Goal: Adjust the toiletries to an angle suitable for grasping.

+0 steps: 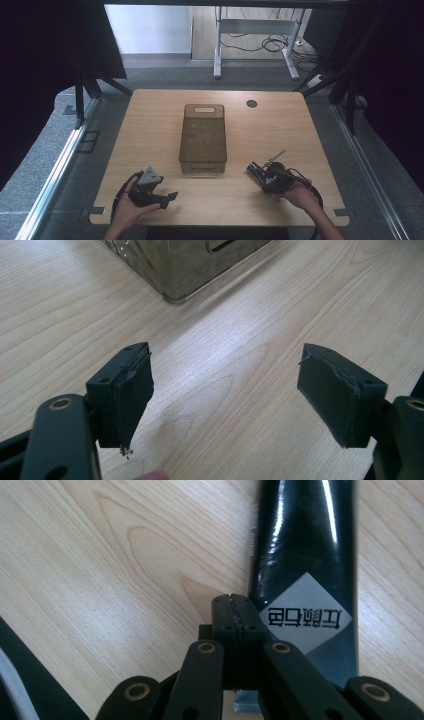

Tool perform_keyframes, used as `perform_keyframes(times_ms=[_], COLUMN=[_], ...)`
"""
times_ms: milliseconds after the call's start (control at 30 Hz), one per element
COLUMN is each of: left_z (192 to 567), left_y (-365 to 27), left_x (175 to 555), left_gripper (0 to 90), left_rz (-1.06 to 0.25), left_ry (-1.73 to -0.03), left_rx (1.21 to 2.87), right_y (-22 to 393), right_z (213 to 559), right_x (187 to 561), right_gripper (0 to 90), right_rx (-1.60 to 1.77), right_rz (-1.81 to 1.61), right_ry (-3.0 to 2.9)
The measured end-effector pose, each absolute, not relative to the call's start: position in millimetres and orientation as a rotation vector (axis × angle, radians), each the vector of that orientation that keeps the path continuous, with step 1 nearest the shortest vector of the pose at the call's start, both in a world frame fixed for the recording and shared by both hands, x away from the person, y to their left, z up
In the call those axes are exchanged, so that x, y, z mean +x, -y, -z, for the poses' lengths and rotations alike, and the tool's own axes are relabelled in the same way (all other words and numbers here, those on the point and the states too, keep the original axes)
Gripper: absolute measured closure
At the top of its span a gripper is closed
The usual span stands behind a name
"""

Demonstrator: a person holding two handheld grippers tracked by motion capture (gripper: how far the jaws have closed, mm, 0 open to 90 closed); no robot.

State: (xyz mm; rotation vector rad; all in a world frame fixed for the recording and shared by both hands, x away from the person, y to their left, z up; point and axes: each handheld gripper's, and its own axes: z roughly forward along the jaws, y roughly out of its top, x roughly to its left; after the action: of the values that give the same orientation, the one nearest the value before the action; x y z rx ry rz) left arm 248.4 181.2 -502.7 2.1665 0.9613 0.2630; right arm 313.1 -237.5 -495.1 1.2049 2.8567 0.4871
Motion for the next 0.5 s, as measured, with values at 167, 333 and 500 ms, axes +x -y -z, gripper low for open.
perform_keyframes(times_ms=[167, 333, 500], left_z=[502.8, 503.2, 503.3], left_y=[-181.0, -180.3, -180.0], left_x=[248.5, 248.5, 248.4], left_gripper=[22.5, 22.5, 22.5], left_rz=[-0.262, -0.262, -0.263], left_ry=[-0.961, -0.959, -0.955], left_rx=[2.167, 2.17, 2.174], right_y=[241.2, 237.8, 235.4], right_z=[495.0, 492.0, 481.5], right_x=[312.8, 309.3, 309.3], right_gripper=[89.7, 88.1, 86.6], right_rx=[1.22, 1.195, 1.177], right_rz=[-0.491, -0.532, -0.586], right_ry=[-2.854, -2.862, -2.851])
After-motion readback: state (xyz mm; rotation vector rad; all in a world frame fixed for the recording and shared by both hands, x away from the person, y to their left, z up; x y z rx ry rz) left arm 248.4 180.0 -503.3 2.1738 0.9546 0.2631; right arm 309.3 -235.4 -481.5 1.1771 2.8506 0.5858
